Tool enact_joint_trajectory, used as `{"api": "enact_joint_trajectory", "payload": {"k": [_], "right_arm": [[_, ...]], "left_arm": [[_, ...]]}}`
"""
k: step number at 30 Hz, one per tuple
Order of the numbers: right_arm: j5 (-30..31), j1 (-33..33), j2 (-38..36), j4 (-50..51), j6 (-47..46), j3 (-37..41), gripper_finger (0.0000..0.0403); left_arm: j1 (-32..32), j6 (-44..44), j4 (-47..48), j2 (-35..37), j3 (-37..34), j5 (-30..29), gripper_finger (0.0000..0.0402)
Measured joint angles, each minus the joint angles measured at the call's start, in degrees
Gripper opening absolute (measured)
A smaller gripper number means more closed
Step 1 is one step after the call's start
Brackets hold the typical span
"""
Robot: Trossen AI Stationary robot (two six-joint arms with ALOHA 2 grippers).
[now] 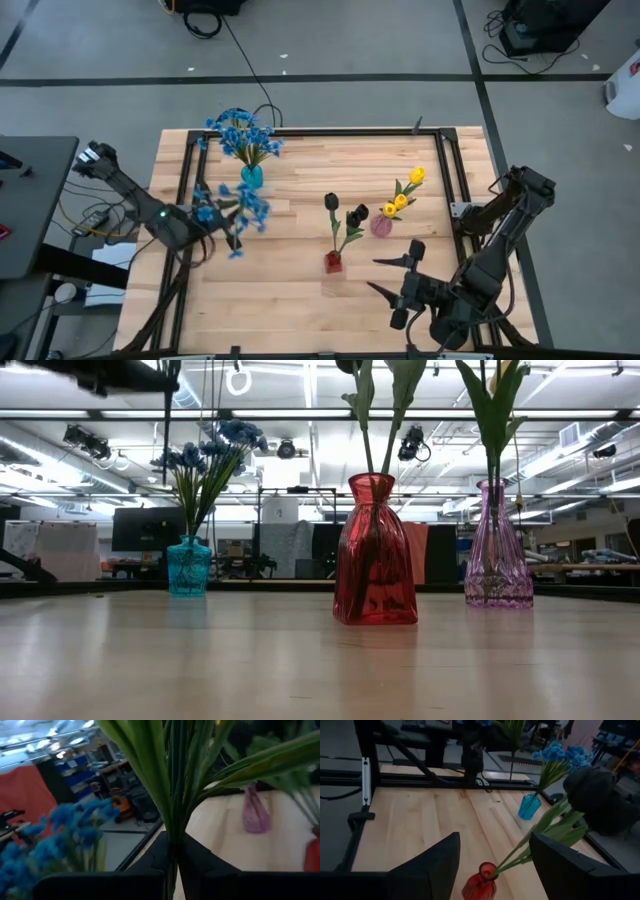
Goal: Sort flowers into vase by color
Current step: Put the blue flower into the blue vase
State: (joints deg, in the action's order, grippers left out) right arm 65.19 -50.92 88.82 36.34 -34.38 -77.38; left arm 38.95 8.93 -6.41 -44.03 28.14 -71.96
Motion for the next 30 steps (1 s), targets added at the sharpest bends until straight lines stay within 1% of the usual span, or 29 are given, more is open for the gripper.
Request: {"api": "enact_joint_trajectory", "payload": {"k": [3,6,10,12,17,23,30], "right_arm": [[1.28,0.02,0.02,-2.68,0.34,2.15,0.0249],[1.48,0.02,0.0,-6.24,1.08,3.77,0.0249],[1.37,0.02,0.02,-9.34,2.04,4.79,0.0249],[1.21,0.02,0.02,-9.33,2.04,4.81,0.0249],[1.2,0.02,0.02,-9.3,3.15,4.85,0.0249],[1.17,0.04,0.02,-9.28,3.5,4.85,0.0249],[0.75,0.04,0.02,-9.28,3.5,4.85,0.0249]], "left_arm": [[-2.07,5.51,-10.58,5.0,-7.4,-0.21,0.0028],[-4.93,12.04,-20.56,8.15,-13.54,0.27,0.0028],[-9.63,18.15,-33.38,9.65,-19.37,4.23,0.0028],[-12.06,19.4,-37.48,9.77,-20.9,6.27,0.0028],[-19.2,18.93,-37.78,9.72,-21.8,12.93,0.0028],[-28.04,15.89,-37.27,9.61,-22.69,19.57,0.0028],[-35.64,12.57,-36.84,9.59,-24.11,24.24,0.0028]]}}
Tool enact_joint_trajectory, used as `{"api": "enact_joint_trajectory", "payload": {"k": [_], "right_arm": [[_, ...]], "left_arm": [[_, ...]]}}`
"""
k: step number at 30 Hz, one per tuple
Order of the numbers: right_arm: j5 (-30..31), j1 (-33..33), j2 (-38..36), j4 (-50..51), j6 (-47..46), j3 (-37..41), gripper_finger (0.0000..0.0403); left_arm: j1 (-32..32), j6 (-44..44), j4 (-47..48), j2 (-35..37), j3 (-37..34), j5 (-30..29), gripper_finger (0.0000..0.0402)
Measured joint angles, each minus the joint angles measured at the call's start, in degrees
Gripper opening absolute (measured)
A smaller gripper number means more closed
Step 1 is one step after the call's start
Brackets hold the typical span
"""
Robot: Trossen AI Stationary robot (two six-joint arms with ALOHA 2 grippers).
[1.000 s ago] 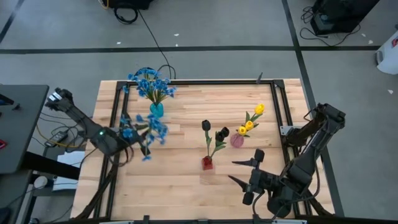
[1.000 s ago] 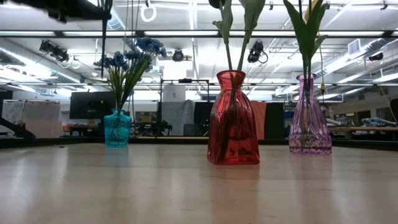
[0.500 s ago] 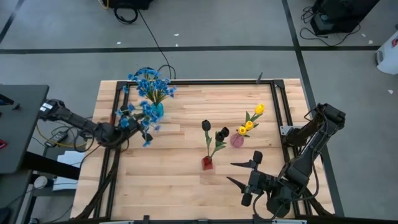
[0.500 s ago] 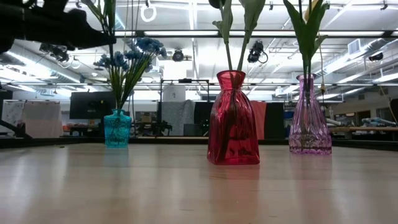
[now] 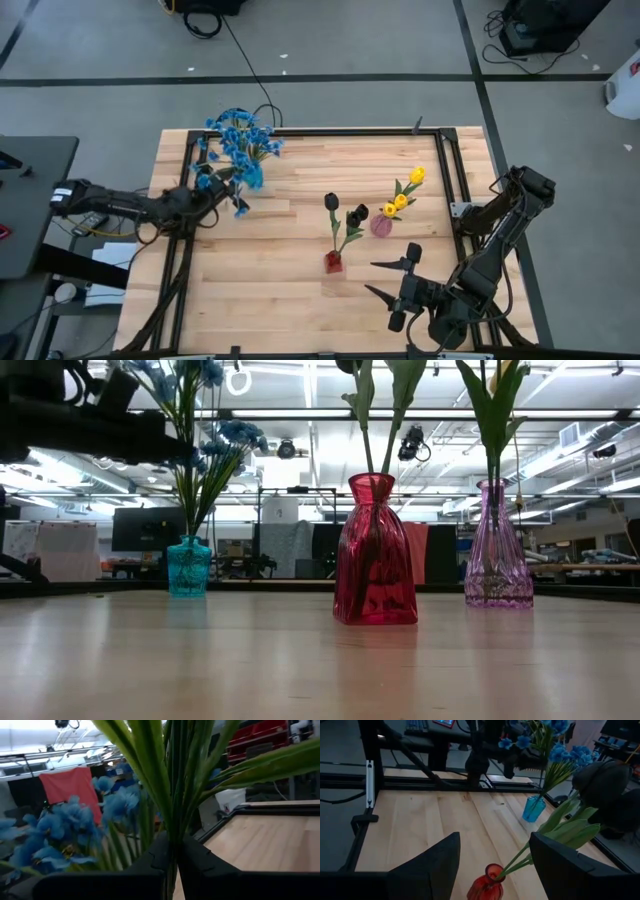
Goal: Sort flowers into vase by color
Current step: Put the blue flower into the blue vase
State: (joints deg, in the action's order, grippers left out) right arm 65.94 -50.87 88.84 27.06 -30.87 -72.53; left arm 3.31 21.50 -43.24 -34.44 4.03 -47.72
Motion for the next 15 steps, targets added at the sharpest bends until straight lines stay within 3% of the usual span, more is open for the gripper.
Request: {"api": "enact_joint_trajectory", "payload": {"k": [8,15], "right_arm": [[-0.01,0.0,0.0,0.04,0.0,0.0,0.0249],[0.01,0.04,0.01,0.04,0.66,0.0,0.0249]], "left_arm": [[-5.87,-1.51,0.34,0.0,-0.98,5.04,0.0028],[-11.3,-8.46,7.35,-0.04,-0.98,7.06,0.0028]]}}
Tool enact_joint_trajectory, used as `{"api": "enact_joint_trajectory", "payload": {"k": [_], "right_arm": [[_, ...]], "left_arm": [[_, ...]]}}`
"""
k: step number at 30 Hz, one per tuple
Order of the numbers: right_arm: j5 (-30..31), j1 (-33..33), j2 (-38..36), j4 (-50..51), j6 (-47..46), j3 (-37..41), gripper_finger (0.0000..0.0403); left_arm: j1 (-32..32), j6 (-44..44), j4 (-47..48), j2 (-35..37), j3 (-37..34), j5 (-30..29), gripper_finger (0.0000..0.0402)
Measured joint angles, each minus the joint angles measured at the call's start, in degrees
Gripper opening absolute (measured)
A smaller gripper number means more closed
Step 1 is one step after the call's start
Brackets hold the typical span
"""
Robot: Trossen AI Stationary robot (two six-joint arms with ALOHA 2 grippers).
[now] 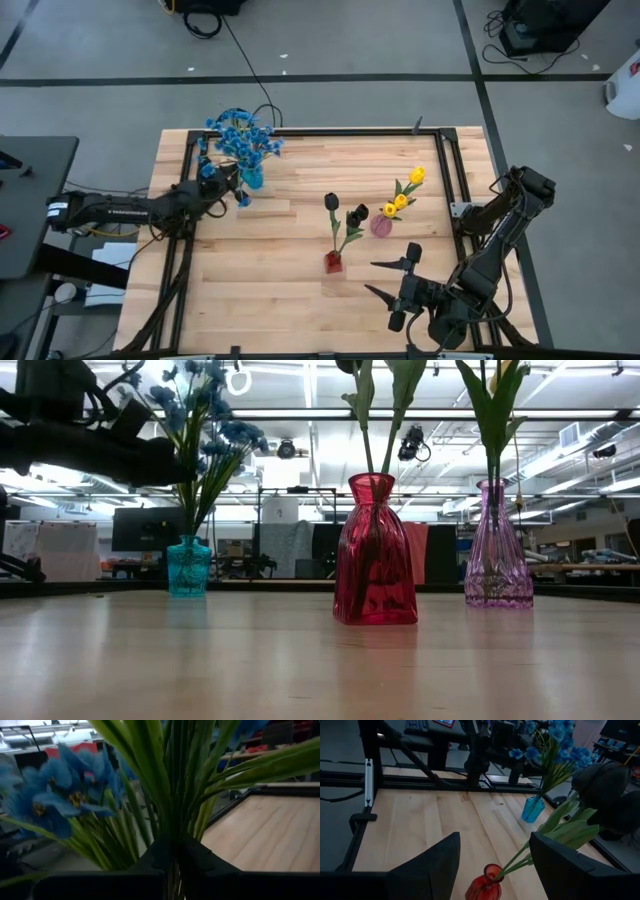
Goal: Sort flowers into vase by color
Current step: Put the blue flower into the blue vase
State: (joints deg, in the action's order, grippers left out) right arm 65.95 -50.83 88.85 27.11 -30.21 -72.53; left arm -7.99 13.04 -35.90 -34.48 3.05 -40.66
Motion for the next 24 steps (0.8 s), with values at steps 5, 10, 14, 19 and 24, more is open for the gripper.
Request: {"api": "enact_joint_trajectory", "payload": {"k": [5,10,14,19,24], "right_arm": [[0.2,0.04,0.01,-0.03,0.19,0.0,0.0249],[-0.08,0.04,0.01,-0.03,0.41,0.0,0.0249],[-0.23,0.06,0.03,-0.04,0.93,0.0,0.0249],[-0.33,0.35,0.03,-0.06,0.87,0.0,0.0249],[-0.67,0.39,0.03,-0.52,0.87,0.0,0.0249]], "left_arm": [[-3.02,-4.46,0.59,-0.33,-0.87,4.13,0.0028],[-5.46,-10.31,2.32,-0.89,-2.58,6.12,0.0028],[-5.92,-12.65,3.32,-2.16,-2.58,8.63,0.0028],[-5.9,-14.89,3.72,-3.96,-2.58,8.81,0.0028],[-5.9,-17.0,4.39,-6.33,-2.58,9.15,0.0028]]}}
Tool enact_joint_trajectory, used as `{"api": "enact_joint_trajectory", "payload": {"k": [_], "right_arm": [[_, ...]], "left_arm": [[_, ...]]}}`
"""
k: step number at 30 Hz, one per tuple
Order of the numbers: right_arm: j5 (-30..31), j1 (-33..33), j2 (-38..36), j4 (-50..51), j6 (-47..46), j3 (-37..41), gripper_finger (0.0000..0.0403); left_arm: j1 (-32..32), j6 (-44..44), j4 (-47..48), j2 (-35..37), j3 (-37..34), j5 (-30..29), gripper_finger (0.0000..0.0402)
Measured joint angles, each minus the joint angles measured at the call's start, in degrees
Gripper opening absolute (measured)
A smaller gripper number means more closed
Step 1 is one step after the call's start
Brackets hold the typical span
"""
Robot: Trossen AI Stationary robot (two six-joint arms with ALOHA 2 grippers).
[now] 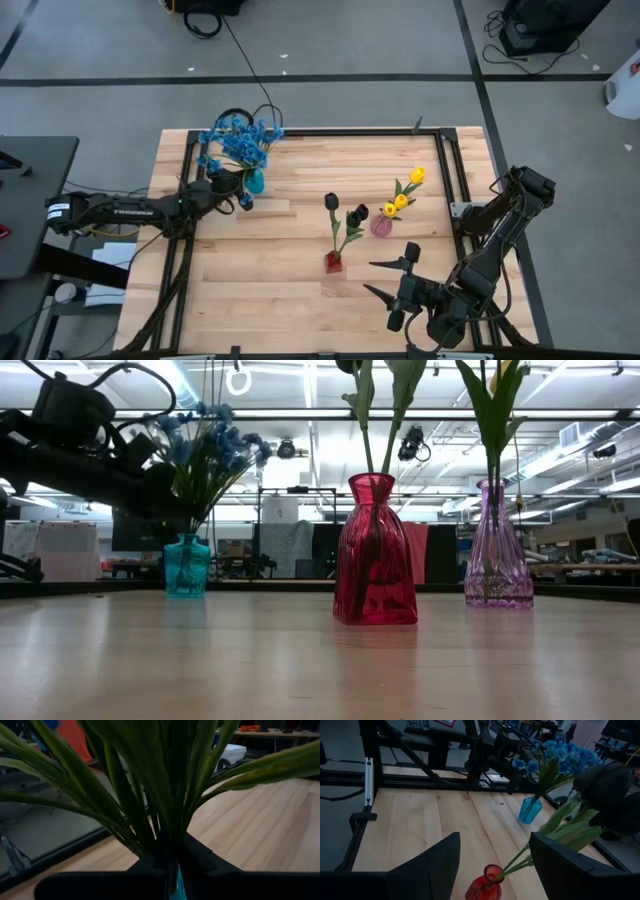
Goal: Sort flowers into vase by color
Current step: Put the blue flower into the blue vase
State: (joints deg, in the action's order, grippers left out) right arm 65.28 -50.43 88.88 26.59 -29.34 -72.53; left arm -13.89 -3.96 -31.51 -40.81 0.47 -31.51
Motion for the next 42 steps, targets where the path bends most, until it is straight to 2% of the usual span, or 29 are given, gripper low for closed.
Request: {"api": "enact_joint_trajectory", "payload": {"k": [8,18,21,27,32,37,42], "right_arm": [[-0.38,0.04,0.0,-0.09,-0.02,0.0,0.0249],[-0.85,0.04,-0.01,-0.24,-0.02,-0.02,0.0249],[-0.84,0.04,-0.02,-0.24,-0.02,-0.02,0.0249],[-0.86,0.04,-0.02,-0.42,-0.04,-0.02,0.0249],[-1.74,0.32,-0.02,-0.41,-0.51,-0.03,0.0249],[-2.43,1.11,-0.48,2.31,-1.11,-0.04,0.0249],[-1.3,0.37,-4.42,9.01,-5.61,-0.07,0.0242]], "left_arm": [[-0.02,-3.76,-0.97,-3.61,0.0,0.15,0.0028],[0.0,-4.49,-1.39,-4.46,0.0,1.04,0.003],[0.0,-4.45,-2.52,-4.56,-0.02,1.24,0.0046],[0.02,-3.89,-2.46,-4.59,0.04,1.47,0.0118],[0.02,-2.63,6.41,-4.46,5.1,4.17,0.0152],[0.12,-2.09,13.75,-3.35,9.92,5.78,0.0153],[0.13,-1.64,17.62,1.13,10.67,6.27,0.0152]]}}
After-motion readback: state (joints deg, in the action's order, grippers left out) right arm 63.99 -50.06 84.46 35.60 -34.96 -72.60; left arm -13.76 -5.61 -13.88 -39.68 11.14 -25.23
